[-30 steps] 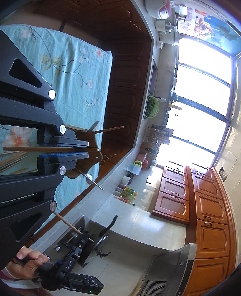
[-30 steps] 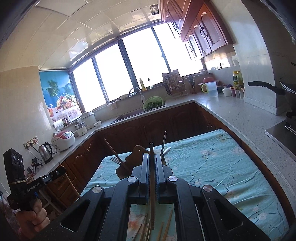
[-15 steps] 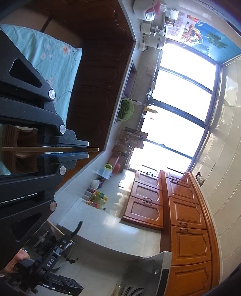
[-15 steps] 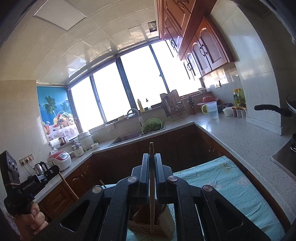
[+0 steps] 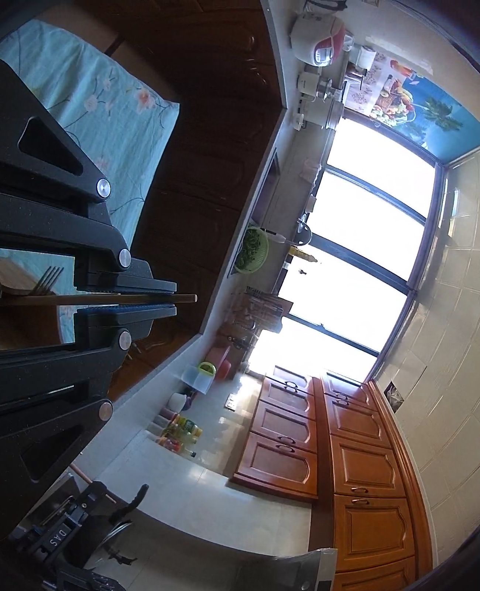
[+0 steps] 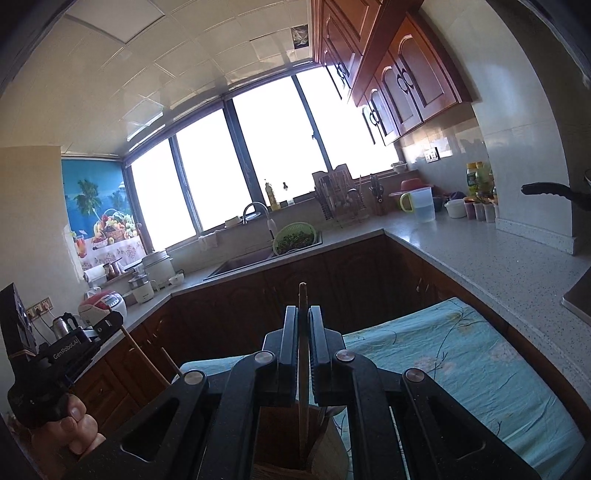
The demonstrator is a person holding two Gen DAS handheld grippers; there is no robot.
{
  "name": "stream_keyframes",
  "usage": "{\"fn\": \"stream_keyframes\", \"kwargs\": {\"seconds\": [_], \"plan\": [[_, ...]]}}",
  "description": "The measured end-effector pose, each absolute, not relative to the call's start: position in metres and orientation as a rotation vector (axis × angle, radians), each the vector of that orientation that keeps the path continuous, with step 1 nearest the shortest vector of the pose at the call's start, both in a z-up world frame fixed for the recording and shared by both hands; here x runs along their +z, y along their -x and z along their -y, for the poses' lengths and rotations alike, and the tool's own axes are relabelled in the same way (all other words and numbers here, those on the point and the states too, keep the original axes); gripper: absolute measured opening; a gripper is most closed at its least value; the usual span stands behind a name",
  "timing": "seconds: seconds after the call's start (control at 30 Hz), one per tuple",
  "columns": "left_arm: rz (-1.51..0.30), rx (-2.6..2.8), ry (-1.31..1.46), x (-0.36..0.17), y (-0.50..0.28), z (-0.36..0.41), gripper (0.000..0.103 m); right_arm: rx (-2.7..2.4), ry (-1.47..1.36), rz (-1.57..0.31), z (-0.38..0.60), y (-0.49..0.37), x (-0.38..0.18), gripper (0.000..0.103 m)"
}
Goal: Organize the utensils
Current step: 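Lower the chopsticks into the holder and open both tools, then move both open tools back down to the remaining chopsticks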
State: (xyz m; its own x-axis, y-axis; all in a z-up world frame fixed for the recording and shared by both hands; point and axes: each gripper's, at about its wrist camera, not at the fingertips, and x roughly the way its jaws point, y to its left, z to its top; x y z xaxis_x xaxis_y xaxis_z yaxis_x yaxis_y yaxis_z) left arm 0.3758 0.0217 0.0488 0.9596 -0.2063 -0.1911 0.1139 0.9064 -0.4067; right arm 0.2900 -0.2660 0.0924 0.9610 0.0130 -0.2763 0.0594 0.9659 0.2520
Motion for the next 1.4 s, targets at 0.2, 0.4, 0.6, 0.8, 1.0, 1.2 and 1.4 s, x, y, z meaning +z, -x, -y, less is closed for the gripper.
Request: {"fn": "stream_keyframes", "kwargs": {"seconds": [0.2,0.4,0.6,0.8,1.0,1.2,1.4], "plan": [[-0.29,-0.178,0.382,0.026,-0.394,-0.004,0.003,-0.027,-0.272,-0.348,0.265,-0.298,0.067,0.005],[-0.327,-0.191,0.344,0.023,-0.41,0.004,0.004,-0.028,-0.271,-0.373,0.267,-0.301,0.061,0.005],[-0.33,-0.19,0.337,0.034,-0.406,-0.01,0.004,-0.026,-0.274,-0.38,0.267,-0.302,0.063,0.005],[-0.339,-0.191,0.337,0.032,-0.398,-0.017,0.005,-0.02,-0.292,-0.389,0.268,-0.304,0.062,0.009],[-0.329,-0.193,0.376,0.038,-0.383,-0.028,0.029,0.005,-0.343,-0.35,0.276,-0.291,0.071,0.053],[-0.314,-0.159,0.398,0.042,-0.354,-0.04,0.065,0.0,-0.334,-0.288,0.277,-0.262,0.085,0.092],[-0.313,-0.127,0.401,0.037,-0.317,-0.048,0.08,-0.011,-0.319,-0.292,0.276,-0.234,0.08,0.098]]}}
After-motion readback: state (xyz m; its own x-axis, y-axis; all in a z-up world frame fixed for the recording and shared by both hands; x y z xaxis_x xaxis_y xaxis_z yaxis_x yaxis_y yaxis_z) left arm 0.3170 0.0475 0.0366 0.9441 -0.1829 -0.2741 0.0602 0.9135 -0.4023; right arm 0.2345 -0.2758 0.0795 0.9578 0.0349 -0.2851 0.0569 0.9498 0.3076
